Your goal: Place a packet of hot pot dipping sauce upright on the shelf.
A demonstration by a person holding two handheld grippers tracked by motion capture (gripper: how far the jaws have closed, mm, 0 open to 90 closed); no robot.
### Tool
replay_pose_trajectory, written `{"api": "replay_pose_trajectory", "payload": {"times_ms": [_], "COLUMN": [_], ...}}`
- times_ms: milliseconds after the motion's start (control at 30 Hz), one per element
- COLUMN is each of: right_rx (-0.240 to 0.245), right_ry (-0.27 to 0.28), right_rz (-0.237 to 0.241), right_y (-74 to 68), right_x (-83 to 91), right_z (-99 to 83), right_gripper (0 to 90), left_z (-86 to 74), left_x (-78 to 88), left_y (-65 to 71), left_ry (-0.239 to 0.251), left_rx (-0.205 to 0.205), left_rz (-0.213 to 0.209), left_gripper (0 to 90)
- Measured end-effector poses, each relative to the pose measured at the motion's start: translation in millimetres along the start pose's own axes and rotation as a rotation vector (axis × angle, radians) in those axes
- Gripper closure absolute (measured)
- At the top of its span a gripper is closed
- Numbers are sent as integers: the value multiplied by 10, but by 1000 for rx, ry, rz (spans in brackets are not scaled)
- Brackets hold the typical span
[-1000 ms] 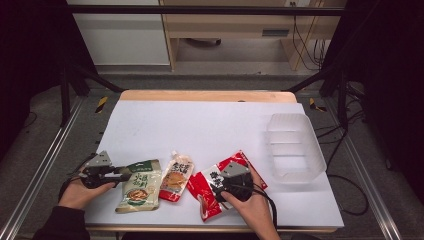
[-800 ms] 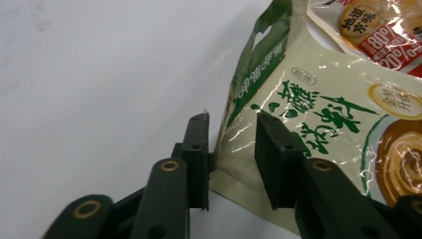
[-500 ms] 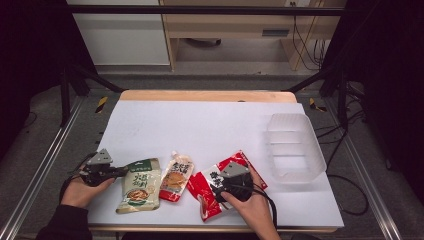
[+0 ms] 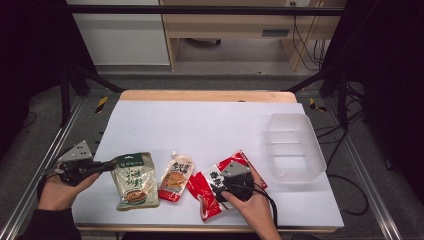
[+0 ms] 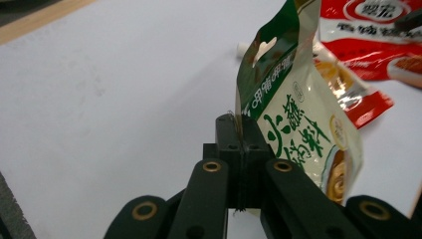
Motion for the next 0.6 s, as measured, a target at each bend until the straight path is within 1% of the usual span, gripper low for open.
{"api": "replay_pose_trajectory", "payload": {"times_ms": [67, 167, 200, 233, 267, 300, 333, 367, 400, 433, 500, 600], "right_rx": [2, 4, 3, 3, -2, -3, -3, -6, -5, -2, 3, 1], "right_ry": [-1, 0, 1, 1, 2, -2, -2, -2, -3, -2, -1, 3], "right_rz": [0, -4, -5, -5, -3, -2, -2, 0, 0, -1, -1, -5], "right_y": [4, 3, 5, 5, 6, 13, 13, 13, 13, 10, 4, 10], "right_x": [0, 19, 20, 20, 19, 11, 11, 5, 2, 4, 16, 30], "right_z": [-3, 0, 0, 0, 1, -3, -3, -5, -4, -2, 1, 4], "right_gripper": [107, 107, 107, 107, 107, 107, 107, 107, 107, 107, 107, 107], "left_z": [53, 123, 149, 175, 195, 224, 224, 236, 244, 252, 271, 319], "left_x": [57, 154, 191, 222, 245, 271, 271, 285, 296, 298, 301, 373], "left_y": [64, 179, 207, 231, 256, 311, 311, 340, 362, 381, 461, 496], "left_ry": [4, 14, 16, 20, 23, 30, 30, 32, 28, 23, 28, 41], "left_rx": [-4, -7, -14, -18, -32, -37, -37, -42, -56, -68, -64, -74], "left_rz": [-9, -36, -42, -41, -46, -49, -49, -54, -57, -51, -58, -57], "left_gripper": [900, 900, 900, 900, 900, 900, 900, 900, 900, 900, 900, 900]}}
Point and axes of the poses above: each handheld gripper's, and its own axes: x roughly backward along the jaws, z roughly out of its top, y roughly to its right, the point moved 7 cm from there along -x, roughly forward along the jaws, and after that the axes turned 3 degrees about z, right-handed, at the moved point
